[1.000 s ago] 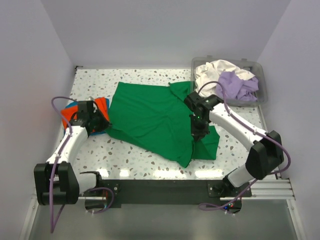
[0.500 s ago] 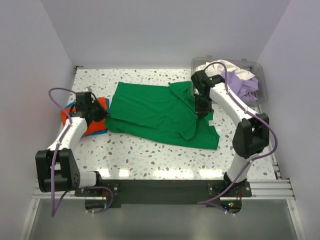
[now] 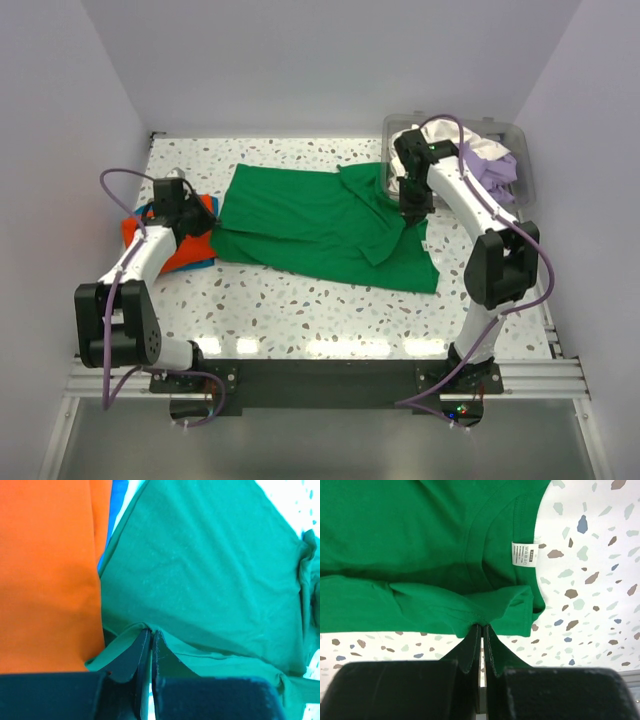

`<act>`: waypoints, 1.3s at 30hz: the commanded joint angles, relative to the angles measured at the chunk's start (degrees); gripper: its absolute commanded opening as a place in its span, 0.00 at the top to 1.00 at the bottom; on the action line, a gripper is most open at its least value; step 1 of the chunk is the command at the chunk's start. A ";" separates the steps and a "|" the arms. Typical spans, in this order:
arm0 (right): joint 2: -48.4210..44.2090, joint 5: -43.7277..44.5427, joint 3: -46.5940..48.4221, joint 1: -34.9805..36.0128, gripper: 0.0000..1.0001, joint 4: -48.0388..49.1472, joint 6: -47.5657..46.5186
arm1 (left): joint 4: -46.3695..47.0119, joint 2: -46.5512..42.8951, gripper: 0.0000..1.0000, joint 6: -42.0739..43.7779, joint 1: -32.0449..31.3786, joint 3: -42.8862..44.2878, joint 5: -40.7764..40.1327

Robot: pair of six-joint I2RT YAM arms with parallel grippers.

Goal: Fold and stack the t-shirts
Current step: Fold the tshirt

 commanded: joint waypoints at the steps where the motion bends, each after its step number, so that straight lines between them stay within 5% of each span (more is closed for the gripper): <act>1: 0.48 1.89 2.37 -0.71 1.00 -0.17 -1.50 | 4.67 0.90 1.00 1.78 0.80 2.70 0.52; 13: 3.38 1.54 4.30 -1.24 1.00 1.15 -2.56 | 7.66 4.41 1.00 3.00 0.80 2.08 0.61; 15: 4.87 1.45 5.18 -1.32 1.00 1.58 -2.73 | 8.01 5.55 0.94 3.44 0.80 2.95 0.26; 19: 7.77 1.10 7.55 -1.33 1.00 2.11 -3.35 | 8.45 9.15 0.58 4.41 0.89 6.11 0.26; 21: 9.26 0.48 10.01 -1.41 0.79 1.85 -3.78 | 8.98 10.30 0.46 4.59 0.81 7.17 0.78; 23: 9.45 -0.13 11.50 -1.41 0.39 1.50 -3.96 | 9.16 10.92 0.37 4.85 0.72 8.93 1.49; 24: 9.19 -0.39 12.38 -1.41 0.32 1.32 -3.79 | 9.51 11.09 0.36 4.85 0.63 9.37 1.93; 29: 1.73 -1.27 6.26 -1.41 0.26 3.25 -3.17 | 10.04 11.53 0.30 5.99 -1.65 10.08 4.04; 39: -13.13 -3.21 -25.21 -2.73 0.33 9.58 1.48 | 14.08 11.89 0.29 4.76 -9.74 4.89 7.73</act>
